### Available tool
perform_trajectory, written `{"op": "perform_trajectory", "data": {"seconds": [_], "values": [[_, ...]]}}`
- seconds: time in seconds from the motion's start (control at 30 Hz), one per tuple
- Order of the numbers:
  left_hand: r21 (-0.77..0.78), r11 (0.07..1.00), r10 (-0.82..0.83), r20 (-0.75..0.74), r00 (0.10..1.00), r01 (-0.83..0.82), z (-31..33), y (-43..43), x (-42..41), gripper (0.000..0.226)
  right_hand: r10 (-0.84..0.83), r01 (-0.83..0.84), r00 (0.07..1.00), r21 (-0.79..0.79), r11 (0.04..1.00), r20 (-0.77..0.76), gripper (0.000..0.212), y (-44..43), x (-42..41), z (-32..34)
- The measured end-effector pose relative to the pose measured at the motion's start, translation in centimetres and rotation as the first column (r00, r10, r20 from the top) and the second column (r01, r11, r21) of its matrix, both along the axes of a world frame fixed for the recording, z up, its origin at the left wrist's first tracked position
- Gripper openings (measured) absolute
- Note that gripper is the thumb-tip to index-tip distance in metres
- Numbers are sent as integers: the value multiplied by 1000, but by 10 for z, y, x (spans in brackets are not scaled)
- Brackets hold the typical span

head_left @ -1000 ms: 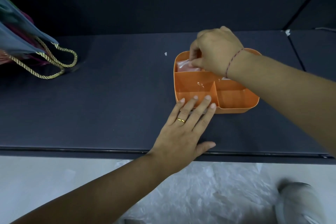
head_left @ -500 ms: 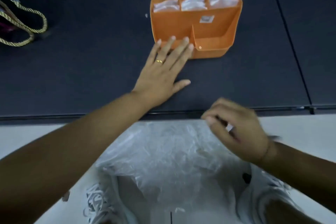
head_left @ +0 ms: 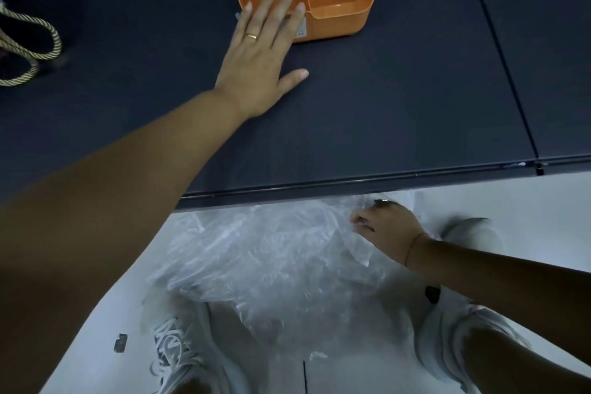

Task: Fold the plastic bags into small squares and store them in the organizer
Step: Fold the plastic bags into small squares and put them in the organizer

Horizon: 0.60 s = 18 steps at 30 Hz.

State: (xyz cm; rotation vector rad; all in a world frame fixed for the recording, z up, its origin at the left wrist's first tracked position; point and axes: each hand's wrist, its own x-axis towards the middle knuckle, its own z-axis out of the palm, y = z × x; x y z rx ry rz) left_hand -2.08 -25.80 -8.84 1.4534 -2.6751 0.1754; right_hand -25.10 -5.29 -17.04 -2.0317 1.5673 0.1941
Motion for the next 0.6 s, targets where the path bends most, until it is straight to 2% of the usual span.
{"op": "perform_trajectory", "data": {"seconds": [0.07, 0.17, 0.27, 0.37, 0.47, 0.53, 0.6], "values": [[26, 1000, -6, -17, 1000, 6, 4, -13, 1, 77, -64, 72, 990, -63, 995, 125, 19, 1, -1, 3], [47, 999, 1, -15, 1000, 0, 6, -28, 2, 77, -46, 104, 939, -155, 982, 341, 29, 6, 4, 17], [62, 998, 13, -15, 1000, -12, 7, -37, 0, 77, -13, 58, 868, -74, 996, 497, 17, 3, 9, 43], [98, 995, 16, -25, 1000, -14, 9, -44, -1, 77, -184, 153, 796, 102, 983, 577, 10, -9, 11, 77], [134, 991, 23, -24, 999, -20, 12, -46, -1, 77, -343, 207, 589, 274, 939, 732, 2, -27, 14, 114], [150, 988, 51, -45, 998, -43, 19, -41, -1, 77, -413, 231, 430, 344, 910, 803, 8, -41, 11, 128], [251, 966, 120, -203, 972, -66, 33, -22, -8, 73, -497, 269, 307, 427, 863, 811, 14, -56, 5, 131]]}}
